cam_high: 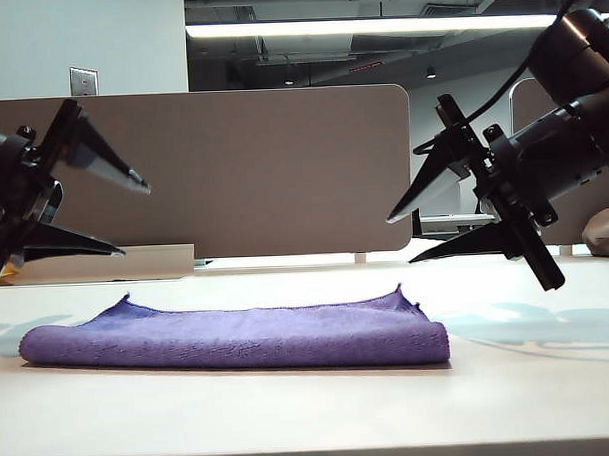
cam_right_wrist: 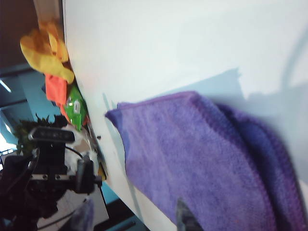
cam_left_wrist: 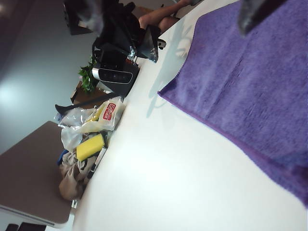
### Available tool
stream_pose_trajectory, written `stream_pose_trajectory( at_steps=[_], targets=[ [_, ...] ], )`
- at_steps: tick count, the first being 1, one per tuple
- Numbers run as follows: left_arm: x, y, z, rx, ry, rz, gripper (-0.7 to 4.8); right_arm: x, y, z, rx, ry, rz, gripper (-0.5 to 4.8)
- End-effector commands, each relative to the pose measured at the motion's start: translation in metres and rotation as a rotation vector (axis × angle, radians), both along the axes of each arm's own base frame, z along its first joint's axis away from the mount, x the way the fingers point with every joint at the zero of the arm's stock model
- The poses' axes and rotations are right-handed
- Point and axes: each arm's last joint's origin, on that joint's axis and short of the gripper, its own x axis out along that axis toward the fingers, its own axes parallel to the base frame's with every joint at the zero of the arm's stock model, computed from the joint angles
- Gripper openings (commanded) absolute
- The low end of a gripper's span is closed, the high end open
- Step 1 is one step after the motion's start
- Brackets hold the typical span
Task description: Fold the bottom of the cloth upward, then fold it vertically to form a square shape.
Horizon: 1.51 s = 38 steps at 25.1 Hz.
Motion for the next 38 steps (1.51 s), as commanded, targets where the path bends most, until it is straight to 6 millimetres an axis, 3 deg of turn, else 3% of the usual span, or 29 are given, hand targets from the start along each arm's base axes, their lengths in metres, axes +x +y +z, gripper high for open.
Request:
stream_pose_trajectory(
  at_steps=[1,3,5,12,21,31,38],
  targets=[
    [0.000,0.000,0.003,-0.010,-0.027,-0.036,1.99,-0.003,0.000,-0.002,-0.025,-0.003,0.046,2.48],
    [-0.001,-0.001,0.004,-0.008,-0.096,-0.092,0.63,-0.008,-0.001,-0.008,-0.084,0.001,0.095,2.49],
    [-0.002,-0.001,0.006,-0.022,-0.147,-0.143,0.14,-0.012,-0.002,-0.011,-0.125,-0.004,0.136,2.49],
    [-0.018,-0.002,0.016,0.060,-0.279,-0.235,-0.05,-0.028,-0.008,-0.005,-0.262,-0.053,0.220,2.49],
    [-0.053,-0.001,0.021,0.494,-0.270,-0.295,-0.06,-0.044,-0.014,0.001,-0.378,-0.049,0.272,2.53],
    [-0.055,-0.009,0.017,0.626,-0.241,-0.314,-0.05,-0.047,0.000,-0.001,-0.371,-0.055,0.324,2.53],
    [-0.055,-0.009,0.017,0.630,-0.243,-0.319,-0.05,-0.048,0.016,-0.017,-0.395,-0.019,0.379,2.53]
  ],
)
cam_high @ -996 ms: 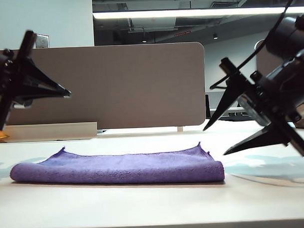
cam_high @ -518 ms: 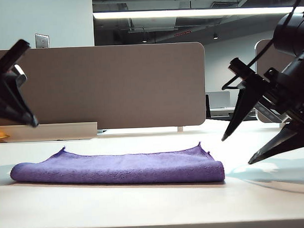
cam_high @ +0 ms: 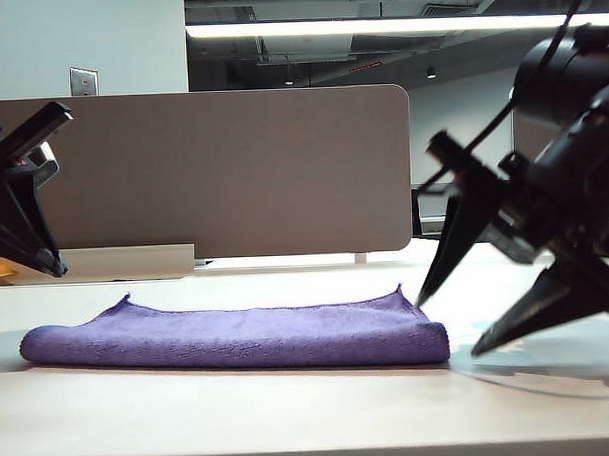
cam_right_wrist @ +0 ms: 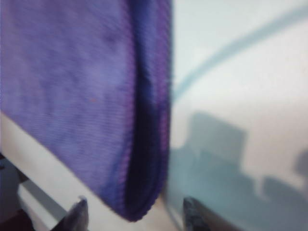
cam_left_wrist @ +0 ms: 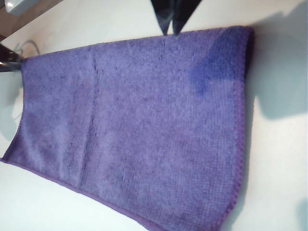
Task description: Fold the bottom of the cloth upward, then fold it vertically to form a square shape.
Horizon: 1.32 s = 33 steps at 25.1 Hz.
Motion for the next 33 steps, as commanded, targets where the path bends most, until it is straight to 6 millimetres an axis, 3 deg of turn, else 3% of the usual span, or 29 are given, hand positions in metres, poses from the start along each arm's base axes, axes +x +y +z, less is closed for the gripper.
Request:
stream_pose_trajectory(
  at_steps=[1,11,14,17,20,22,24,28,33],
  targets=[
    [0.000,0.000,0.002,0.004,-0.012,-0.012,-0.05,0.002,0.005,-0.004,0.001,-0.008,0.009,2.53],
    [0.000,0.000,0.002,0.005,-0.012,-0.014,-0.06,0.014,0.010,-0.012,0.051,-0.017,-0.041,2.50],
    [0.000,0.000,0.002,0.005,-0.012,-0.014,-0.06,0.017,0.012,-0.017,0.080,-0.008,-0.029,1.87],
    [-0.001,0.000,0.001,0.009,-0.014,-0.022,-0.05,0.021,0.015,-0.020,0.121,-0.012,-0.019,0.88],
    [-0.001,0.000,0.001,0.013,-0.017,-0.032,-0.06,0.022,0.016,-0.018,0.137,-0.031,-0.013,0.42],
    [-0.001,0.000,0.001,0.014,-0.018,-0.033,-0.06,0.023,0.016,-0.018,0.147,-0.039,-0.009,0.39],
    [-0.001,0.000,0.001,0.014,-0.018,-0.034,-0.05,0.023,0.017,-0.017,0.160,-0.043,-0.002,-0.08],
    [-0.001,0.000,0.002,0.006,-0.020,-0.037,-0.06,0.026,0.022,-0.010,0.177,-0.044,0.025,-0.08],
    [0.000,0.000,0.004,-0.017,-0.032,-0.046,-0.06,0.034,0.040,0.013,0.132,-0.100,0.049,-0.08]
  ],
)
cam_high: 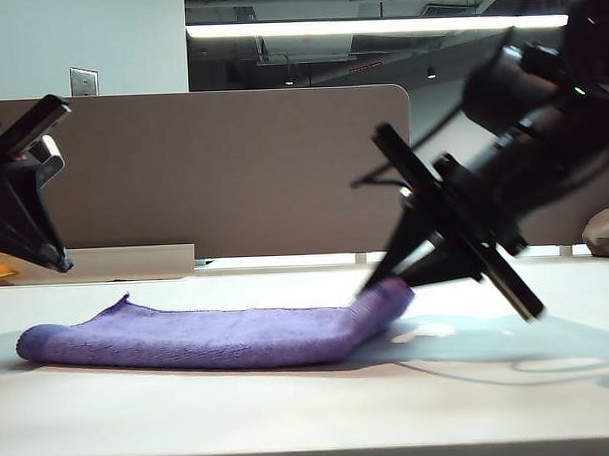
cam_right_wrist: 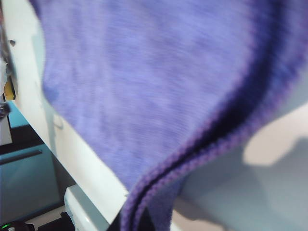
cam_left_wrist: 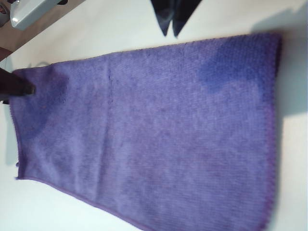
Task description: Fold the bottom of the cloth upward, then fold it vertically to form a square shape.
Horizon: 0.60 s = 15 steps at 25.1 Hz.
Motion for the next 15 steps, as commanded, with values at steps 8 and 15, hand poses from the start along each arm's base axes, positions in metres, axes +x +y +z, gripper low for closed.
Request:
stream_pose_trajectory(
  at_steps=[8,15],
  targets=[
    [-0.010,0.001,0.036,-0.038,-0.165,0.029,-0.06,0.010,0.031,0.048,-0.163,-0.143,0.108,-0.08],
    [-0.049,0.017,0.078,0.001,-0.329,0.121,-0.05,0.016,0.093,0.045,-0.166,-0.135,0.244,-0.08]
  ],
)
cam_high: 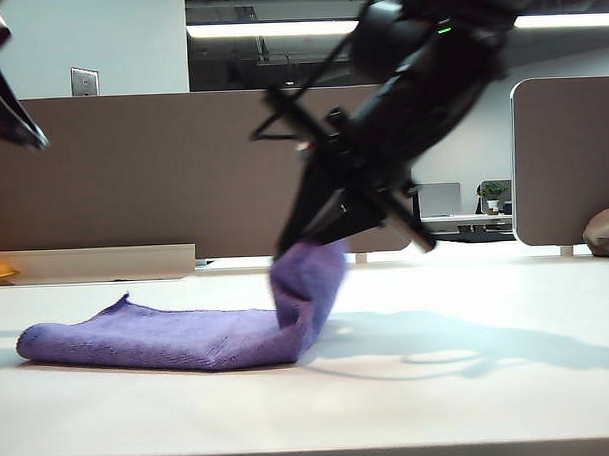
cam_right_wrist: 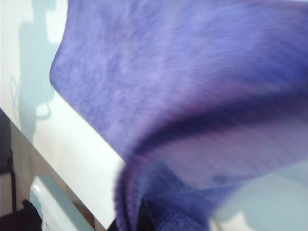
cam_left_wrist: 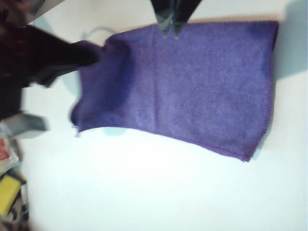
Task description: Fold the bottom of the cloth upward, then fold it vertically to form a square shape.
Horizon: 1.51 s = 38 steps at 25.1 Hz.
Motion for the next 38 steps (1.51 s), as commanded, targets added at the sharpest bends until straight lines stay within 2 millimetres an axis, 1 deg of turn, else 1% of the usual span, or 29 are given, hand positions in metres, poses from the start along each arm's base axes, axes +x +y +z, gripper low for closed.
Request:
stream_pose_trajectory(
  at_steps=[1,2,4,7,9,11,13,15,19,22,26,28,29,30,32,33,35,38],
  targets=[
    [-0.016,0.002,0.010,0.036,-0.026,0.016,-0.05,0.003,0.027,0.000,-0.007,0.006,0.057,-0.08],
    [-0.022,0.002,0.014,0.043,-0.047,0.016,-0.05,0.004,0.038,-0.001,-0.012,0.004,0.075,-0.08],
    [-0.030,0.002,0.021,0.047,-0.086,0.024,-0.06,0.006,0.054,0.000,-0.019,0.002,0.098,-0.08],
    [-0.037,0.002,0.026,0.058,-0.112,0.037,-0.06,0.009,0.068,0.002,-0.015,-0.006,0.119,-0.08],
    [-0.042,0.002,0.029,0.057,-0.126,0.036,-0.06,0.011,0.081,0.006,-0.011,-0.017,0.137,-0.08],
    [-0.045,0.002,0.031,0.057,-0.136,0.037,-0.06,0.013,0.092,0.009,-0.013,-0.023,0.149,-0.08],
    [-0.046,0.002,0.032,0.057,-0.141,0.037,-0.05,0.014,0.099,0.010,-0.013,-0.027,0.157,-0.08],
    [-0.049,0.002,0.033,0.055,-0.142,0.035,-0.05,0.016,0.112,0.012,-0.008,-0.031,0.175,-0.08],
    [-0.054,0.002,0.036,0.057,-0.162,0.036,-0.05,0.016,0.127,0.009,-0.003,-0.038,0.186,-0.08],
    [-0.055,0.002,0.036,0.056,-0.160,0.036,-0.06,0.016,0.131,0.004,0.008,-0.034,0.187,-0.08],
    [-0.057,0.002,0.036,0.056,-0.162,0.036,-0.05,0.014,0.136,0.005,0.026,-0.049,0.199,-0.04],
    [-0.058,0.002,0.037,0.056,-0.169,0.037,-0.06,0.013,0.140,0.007,0.058,-0.062,0.205,0.35],
    [-0.058,0.002,0.037,0.056,-0.170,0.037,-0.06,0.014,0.140,0.008,0.067,-0.062,0.196,0.70],
    [-0.058,0.002,0.037,0.056,-0.170,0.037,-0.06,0.014,0.141,0.008,0.073,-0.062,0.191,1.24],
    [-0.058,0.002,0.037,0.056,-0.168,0.037,-0.05,0.014,0.141,0.007,0.072,-0.061,0.191,2.02],
    [-0.059,0.002,0.037,0.056,-0.168,0.037,-0.06,0.015,0.141,0.008,0.072,-0.062,0.191,2.80],
    [-0.059,0.002,0.037,0.056,-0.168,0.036,-0.06,0.015,0.141,0.008,0.075,-0.068,0.190,3.12],
    [-0.061,0.002,0.038,0.054,-0.163,0.034,-0.06,0.019,0.140,0.010,0.088,-0.099,0.174,3.18]
  ],
)
